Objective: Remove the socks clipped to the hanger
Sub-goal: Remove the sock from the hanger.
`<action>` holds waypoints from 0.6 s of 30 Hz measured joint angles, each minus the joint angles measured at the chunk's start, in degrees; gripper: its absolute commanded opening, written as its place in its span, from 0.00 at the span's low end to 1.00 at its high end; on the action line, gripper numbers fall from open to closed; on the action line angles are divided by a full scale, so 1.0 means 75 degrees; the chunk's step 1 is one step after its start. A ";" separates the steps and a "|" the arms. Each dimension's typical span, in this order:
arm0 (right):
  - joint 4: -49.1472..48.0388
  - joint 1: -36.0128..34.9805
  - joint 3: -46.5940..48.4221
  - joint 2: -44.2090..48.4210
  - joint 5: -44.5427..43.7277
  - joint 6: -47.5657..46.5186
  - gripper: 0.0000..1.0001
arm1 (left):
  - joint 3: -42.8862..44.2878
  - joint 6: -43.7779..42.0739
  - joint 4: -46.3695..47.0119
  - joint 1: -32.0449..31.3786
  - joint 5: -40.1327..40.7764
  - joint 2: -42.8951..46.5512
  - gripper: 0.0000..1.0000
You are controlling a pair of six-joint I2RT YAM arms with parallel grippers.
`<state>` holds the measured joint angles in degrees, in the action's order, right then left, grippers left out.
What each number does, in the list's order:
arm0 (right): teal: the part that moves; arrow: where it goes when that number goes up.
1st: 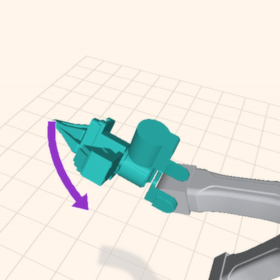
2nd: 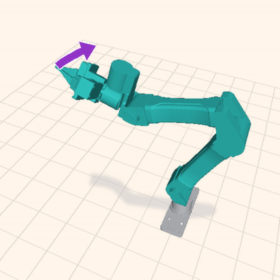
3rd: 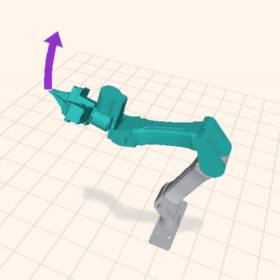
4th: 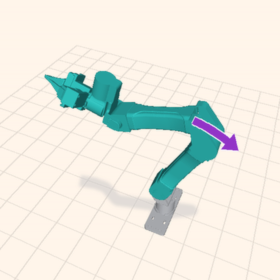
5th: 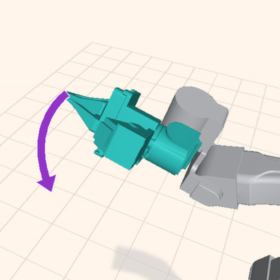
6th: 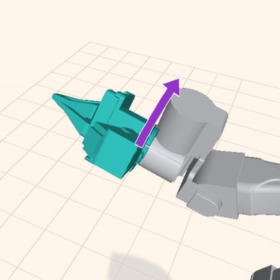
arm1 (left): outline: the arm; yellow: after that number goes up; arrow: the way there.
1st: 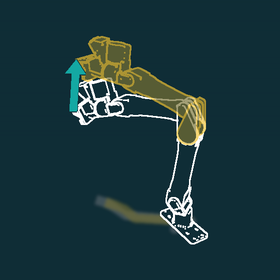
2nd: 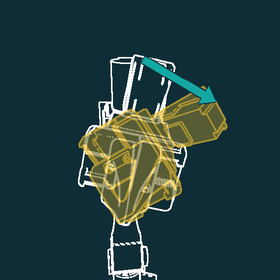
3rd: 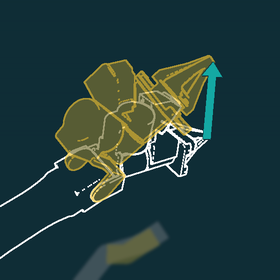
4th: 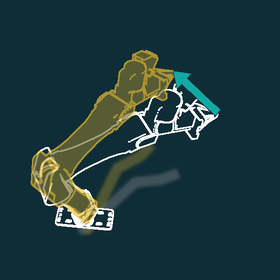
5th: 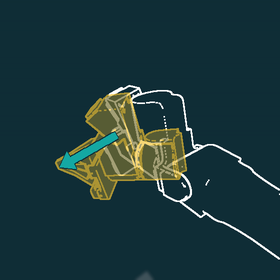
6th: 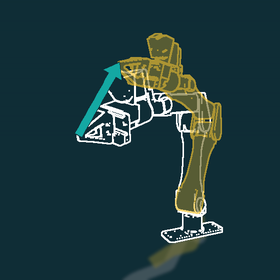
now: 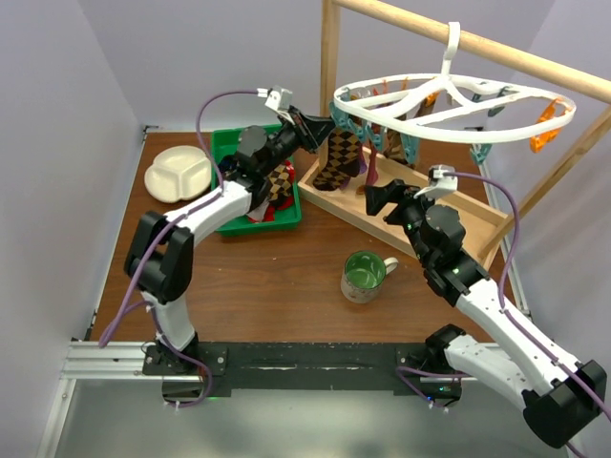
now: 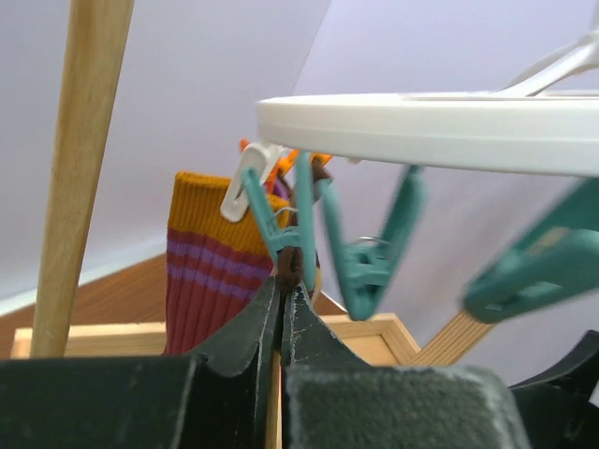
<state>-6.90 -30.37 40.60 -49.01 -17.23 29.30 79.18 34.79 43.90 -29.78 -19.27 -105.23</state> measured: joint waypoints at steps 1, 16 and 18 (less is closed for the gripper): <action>0.0003 0.0000 0.0006 -0.0015 0.0032 0.0003 0.91 | -0.0087 -0.0067 -0.0029 0.0000 0.0026 0.0204 0.00; -0.0050 0.0000 0.0111 -0.0047 0.0519 0.0061 0.92 | -0.0679 -0.0950 -0.0909 0.0000 0.0478 0.2567 0.00; -0.0058 0.0000 0.0111 -0.0047 0.0653 0.0061 0.92 | -0.0764 -0.1020 -0.1160 -0.0003 0.0516 0.2719 0.00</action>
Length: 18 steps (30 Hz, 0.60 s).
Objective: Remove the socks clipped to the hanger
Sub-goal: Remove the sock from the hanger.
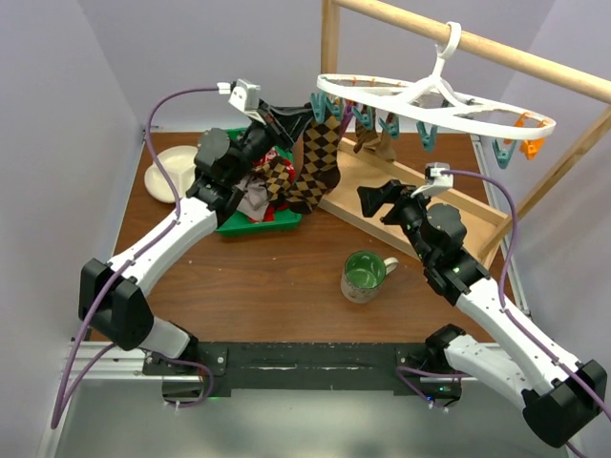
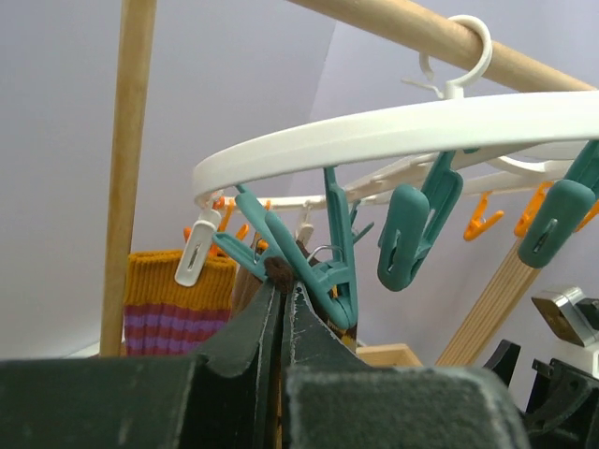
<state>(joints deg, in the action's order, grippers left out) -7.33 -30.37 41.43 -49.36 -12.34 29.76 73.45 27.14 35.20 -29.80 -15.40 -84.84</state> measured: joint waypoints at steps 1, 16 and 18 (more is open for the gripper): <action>-0.0006 0.0000 0.0000 0.0000 0.0070 -0.0003 0.92 | -0.0035 -0.0044 -0.0140 -0.0006 0.0023 0.0073 0.00; -0.0627 0.0000 -0.0058 0.0137 0.1049 -0.0181 0.93 | -0.0274 -0.1105 -0.2264 -0.0866 0.0842 0.0921 0.00; -0.0702 0.0000 -0.0096 0.0134 0.1078 -0.0181 0.93 | -0.0271 -0.1169 -0.2457 -0.0979 0.0921 0.0921 0.00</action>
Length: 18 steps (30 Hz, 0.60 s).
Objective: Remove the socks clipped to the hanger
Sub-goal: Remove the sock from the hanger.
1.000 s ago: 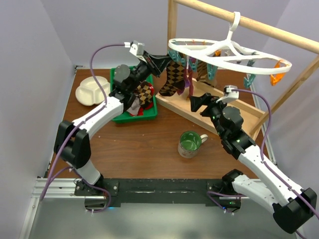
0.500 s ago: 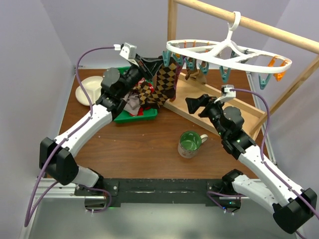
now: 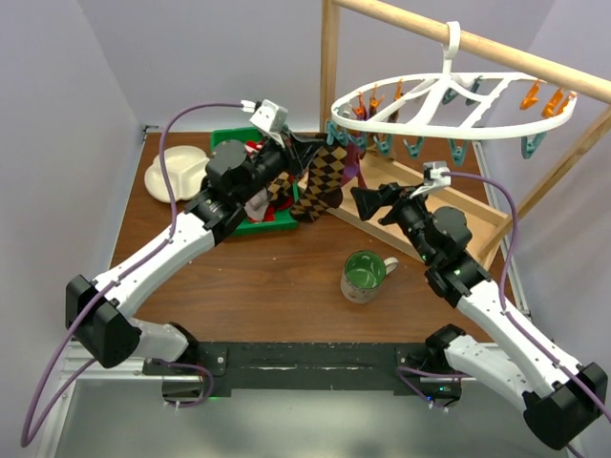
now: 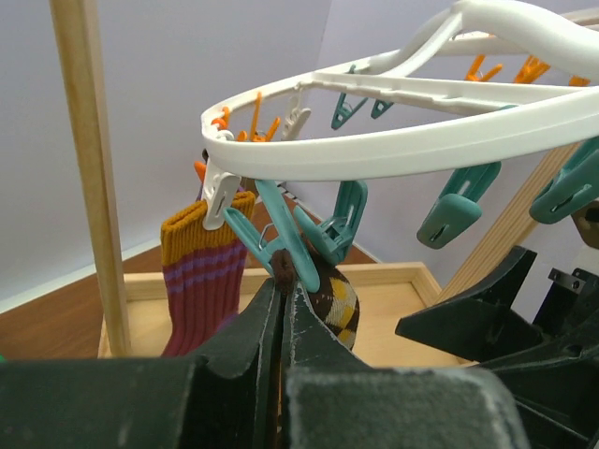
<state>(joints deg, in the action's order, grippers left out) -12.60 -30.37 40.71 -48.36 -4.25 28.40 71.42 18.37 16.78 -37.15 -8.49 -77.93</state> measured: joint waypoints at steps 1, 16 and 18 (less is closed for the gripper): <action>-0.0047 0.0000 -0.0020 -0.0003 0.0041 0.0003 0.93 | 0.0003 -0.0026 -0.0114 -0.0079 0.0064 0.0000 0.00; -0.1032 0.0000 -0.0440 -0.0388 0.0160 0.0067 0.95 | 0.0592 -0.0396 -0.0874 -0.1247 0.0845 -0.0731 0.00; -0.1285 0.0000 -0.0475 -0.0519 0.0160 0.0064 0.95 | 0.0600 -0.0391 -0.0898 -0.1291 0.0866 -0.0784 0.00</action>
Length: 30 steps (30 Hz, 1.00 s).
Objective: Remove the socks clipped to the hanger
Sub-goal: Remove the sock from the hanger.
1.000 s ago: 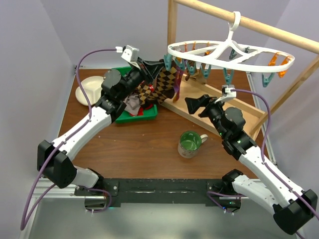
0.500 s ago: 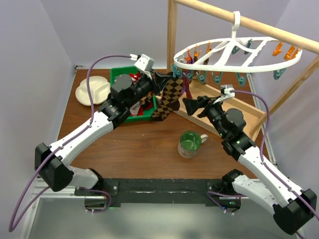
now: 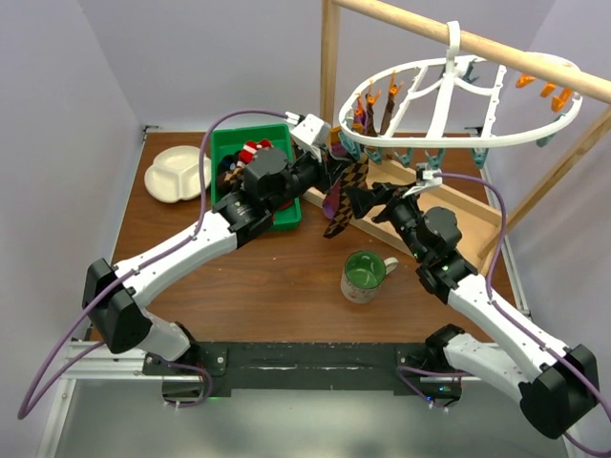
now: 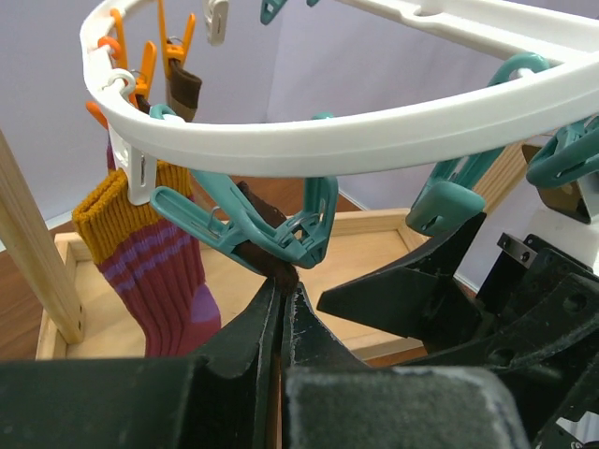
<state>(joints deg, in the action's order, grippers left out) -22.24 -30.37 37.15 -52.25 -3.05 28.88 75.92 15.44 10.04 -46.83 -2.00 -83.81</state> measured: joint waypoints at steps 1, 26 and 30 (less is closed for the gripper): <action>-0.0134 0.0000 -0.0012 -0.0102 -0.0003 -0.0006 0.95 | 0.0003 0.0003 -0.0006 -0.0015 0.0009 -0.0017 0.00; -0.2841 -0.0015 -0.0017 -0.2215 -0.0600 0.0664 0.06 | 0.0119 0.0262 -0.0035 -0.0119 0.0017 -0.0329 0.00; -0.2987 -0.0015 -0.0023 -0.2215 -0.0691 0.0819 0.00 | 0.0119 0.0265 -0.0032 -0.0125 0.0020 -0.0329 0.00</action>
<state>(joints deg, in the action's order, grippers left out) -44.64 -30.48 36.97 -68.86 -8.23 35.03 76.82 17.43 9.80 -47.77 -1.85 -86.28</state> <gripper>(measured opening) 0.053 0.031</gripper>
